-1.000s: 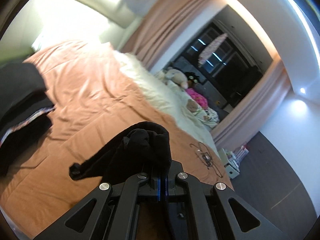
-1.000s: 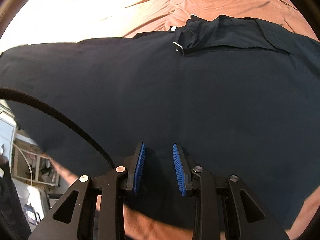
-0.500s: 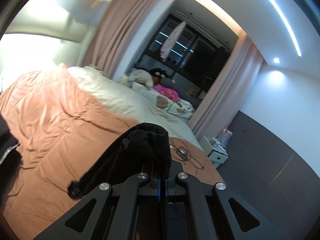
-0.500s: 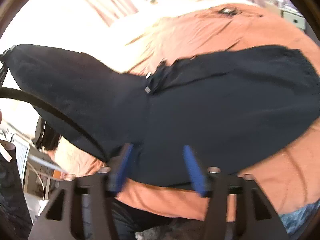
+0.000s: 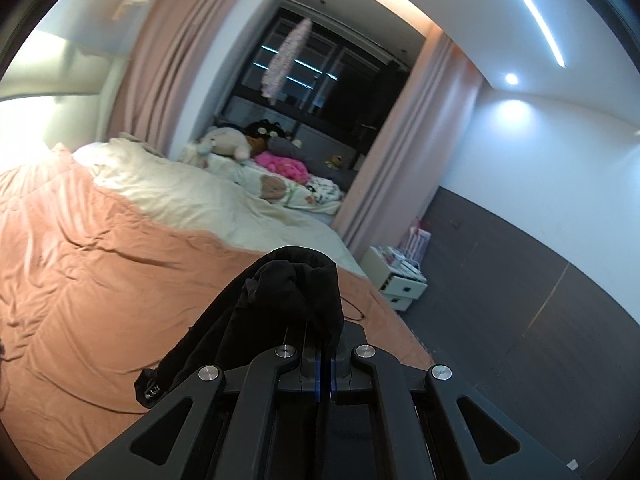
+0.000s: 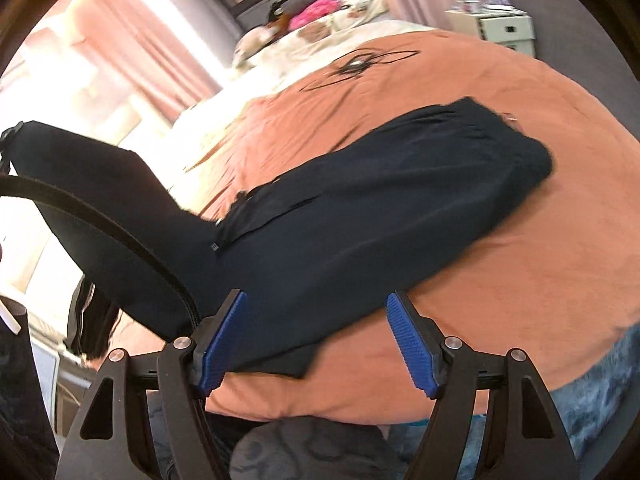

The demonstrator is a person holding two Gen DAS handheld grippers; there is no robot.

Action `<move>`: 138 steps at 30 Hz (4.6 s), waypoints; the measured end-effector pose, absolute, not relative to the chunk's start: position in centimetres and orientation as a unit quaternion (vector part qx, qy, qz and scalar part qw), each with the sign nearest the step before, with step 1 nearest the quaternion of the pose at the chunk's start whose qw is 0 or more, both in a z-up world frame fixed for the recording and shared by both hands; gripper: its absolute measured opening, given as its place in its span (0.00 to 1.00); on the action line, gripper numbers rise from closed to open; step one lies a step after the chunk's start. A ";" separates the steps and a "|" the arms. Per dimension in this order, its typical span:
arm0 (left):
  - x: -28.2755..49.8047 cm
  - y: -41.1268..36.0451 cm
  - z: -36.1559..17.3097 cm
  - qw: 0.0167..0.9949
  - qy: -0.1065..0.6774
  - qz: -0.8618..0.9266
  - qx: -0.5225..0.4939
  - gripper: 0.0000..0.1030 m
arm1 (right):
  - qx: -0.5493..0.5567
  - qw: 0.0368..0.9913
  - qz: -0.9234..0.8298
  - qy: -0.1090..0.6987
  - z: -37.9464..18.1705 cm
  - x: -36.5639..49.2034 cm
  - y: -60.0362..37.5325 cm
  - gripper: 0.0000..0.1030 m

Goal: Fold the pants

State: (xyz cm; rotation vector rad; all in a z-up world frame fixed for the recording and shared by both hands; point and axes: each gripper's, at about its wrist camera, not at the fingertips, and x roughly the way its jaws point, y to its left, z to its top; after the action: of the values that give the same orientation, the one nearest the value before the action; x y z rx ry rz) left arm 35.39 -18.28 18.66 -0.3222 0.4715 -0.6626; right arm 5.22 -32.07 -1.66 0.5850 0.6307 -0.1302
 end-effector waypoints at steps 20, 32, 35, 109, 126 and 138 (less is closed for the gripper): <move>35.9 -36.6 13.5 0.847 0.304 -0.420 -0.115 0.02 | 0.349 0.880 -0.159 0.281 -4.0 -1.6 -34.1 0.69; 36.2 -46.6 5.5 0.800 0.385 -0.453 -0.085 0.02 | 0.378 0.855 -0.197 0.295 -5.3 -3.9 -33.4 0.69; 35.8 -48.7 3.6 0.788 0.399 -0.460 -0.087 0.02 | 0.385 0.849 -0.205 0.299 -5.5 -4.0 -33.5 0.69; 34.9 -11.3 -12.8 0.811 0.533 -0.227 -0.084 0.51 | 0.075 0.925 -0.077 0.364 0.4 15.0 -34.0 0.64; 32.9 -6.8 -10.2 0.834 0.513 -0.196 -0.056 0.52 | -0.038 0.887 0.006 0.460 -2.2 27.0 -33.1 0.38; 33.1 -11.2 -12.3 0.825 0.514 -0.222 -0.073 0.52 | -0.033 0.910 -0.034 0.413 -0.1 26.7 -35.9 0.01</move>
State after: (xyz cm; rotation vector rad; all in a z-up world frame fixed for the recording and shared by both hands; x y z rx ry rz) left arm 33.12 -11.19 -12.34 -0.1541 1.0918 -0.4725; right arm 26.65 -35.93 -0.08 -0.0672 0.8512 -0.0699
